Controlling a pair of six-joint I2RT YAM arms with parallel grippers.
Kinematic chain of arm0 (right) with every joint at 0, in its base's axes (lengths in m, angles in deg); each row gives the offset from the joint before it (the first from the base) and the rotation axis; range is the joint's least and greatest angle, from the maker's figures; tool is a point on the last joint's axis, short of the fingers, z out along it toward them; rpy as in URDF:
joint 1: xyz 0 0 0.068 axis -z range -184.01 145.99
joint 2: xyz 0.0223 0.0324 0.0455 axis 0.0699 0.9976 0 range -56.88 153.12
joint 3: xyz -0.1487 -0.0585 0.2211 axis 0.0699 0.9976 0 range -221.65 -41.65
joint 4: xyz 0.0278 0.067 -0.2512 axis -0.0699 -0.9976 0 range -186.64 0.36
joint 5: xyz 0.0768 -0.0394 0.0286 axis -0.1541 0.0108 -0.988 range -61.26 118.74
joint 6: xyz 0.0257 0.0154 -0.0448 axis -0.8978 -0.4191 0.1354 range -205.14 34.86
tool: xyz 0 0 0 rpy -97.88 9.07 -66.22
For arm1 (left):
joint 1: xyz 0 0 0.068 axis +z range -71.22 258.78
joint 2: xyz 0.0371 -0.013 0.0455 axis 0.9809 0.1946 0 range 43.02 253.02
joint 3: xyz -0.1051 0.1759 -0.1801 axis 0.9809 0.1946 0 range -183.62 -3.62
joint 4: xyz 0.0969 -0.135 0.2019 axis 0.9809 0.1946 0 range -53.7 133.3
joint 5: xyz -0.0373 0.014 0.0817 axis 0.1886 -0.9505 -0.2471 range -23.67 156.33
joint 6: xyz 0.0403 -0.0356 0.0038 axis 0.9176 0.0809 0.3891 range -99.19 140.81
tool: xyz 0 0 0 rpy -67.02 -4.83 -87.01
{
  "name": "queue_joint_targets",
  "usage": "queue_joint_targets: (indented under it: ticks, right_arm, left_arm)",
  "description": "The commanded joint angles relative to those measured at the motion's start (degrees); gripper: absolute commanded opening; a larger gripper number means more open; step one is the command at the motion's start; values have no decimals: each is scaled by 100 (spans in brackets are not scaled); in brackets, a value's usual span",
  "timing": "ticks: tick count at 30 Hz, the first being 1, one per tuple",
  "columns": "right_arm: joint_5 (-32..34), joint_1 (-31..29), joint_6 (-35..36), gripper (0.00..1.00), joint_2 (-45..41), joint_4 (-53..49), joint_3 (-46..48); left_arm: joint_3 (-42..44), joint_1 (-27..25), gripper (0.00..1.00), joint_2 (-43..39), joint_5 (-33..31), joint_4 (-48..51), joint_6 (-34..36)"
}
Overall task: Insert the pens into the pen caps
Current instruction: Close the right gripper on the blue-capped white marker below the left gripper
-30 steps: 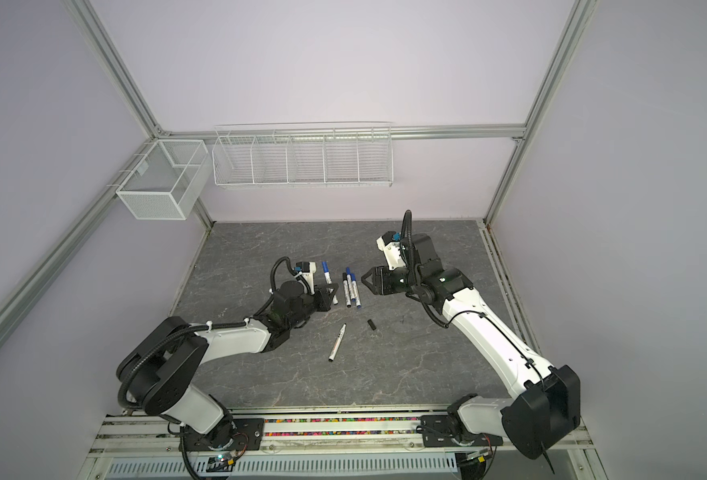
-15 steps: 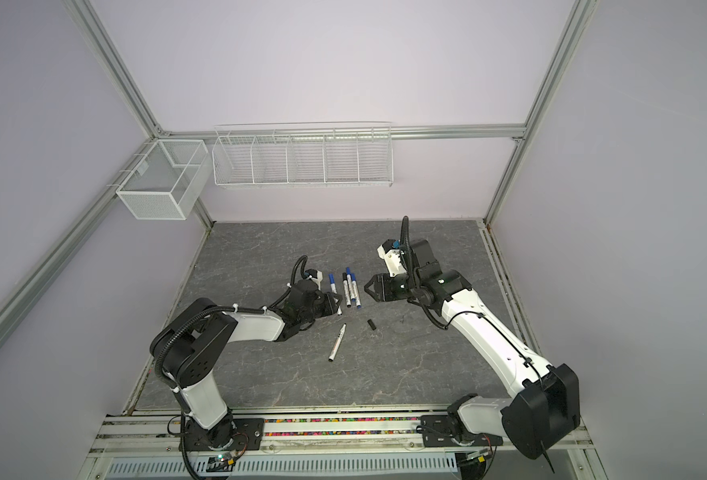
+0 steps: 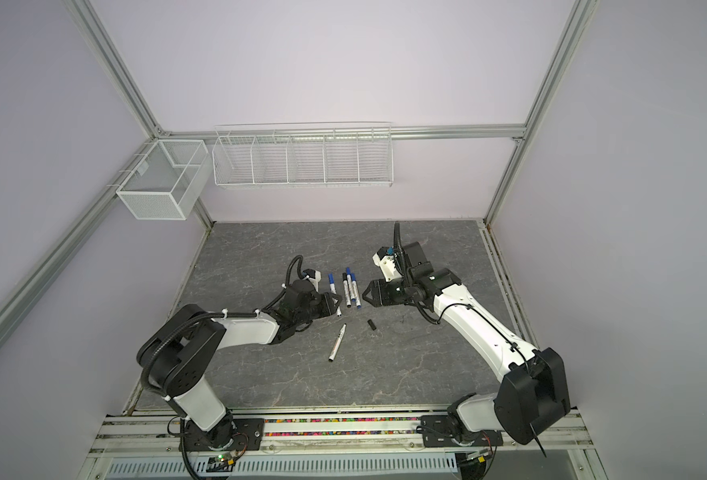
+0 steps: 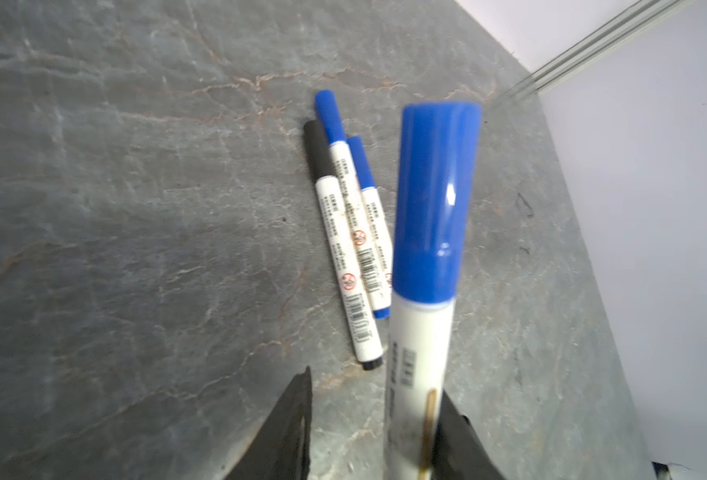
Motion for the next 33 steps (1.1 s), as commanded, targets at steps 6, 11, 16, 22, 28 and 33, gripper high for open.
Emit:
queue_joint_targets:
  ticks: [6,11,16,22,28,33]
  right_arm:
    - [-706,-353,142,52,266,476,1]
    - [-806,-581,106,52,353,747,-73]
    - [-869,-727,-13,52,420,1042,-63]
    - [-843,-837,-87,51,577,1200,-124]
    - [-821,-939,-133,50,625,1325,-42]
    - [-702,-965,-125,48,517,1414,124]
  left_arm:
    - [141,24,42,-1286,1115,89,386]
    - [146,25,42,-1676,1465,364,599]
    - [133,26,41,-1792,1670,369,610]
    - [103,26,41,-1799,1789,258,601]
    - [14,26,41,-1743,1832,210,574]
    - [-26,26,41,-1697,1861,131,531]
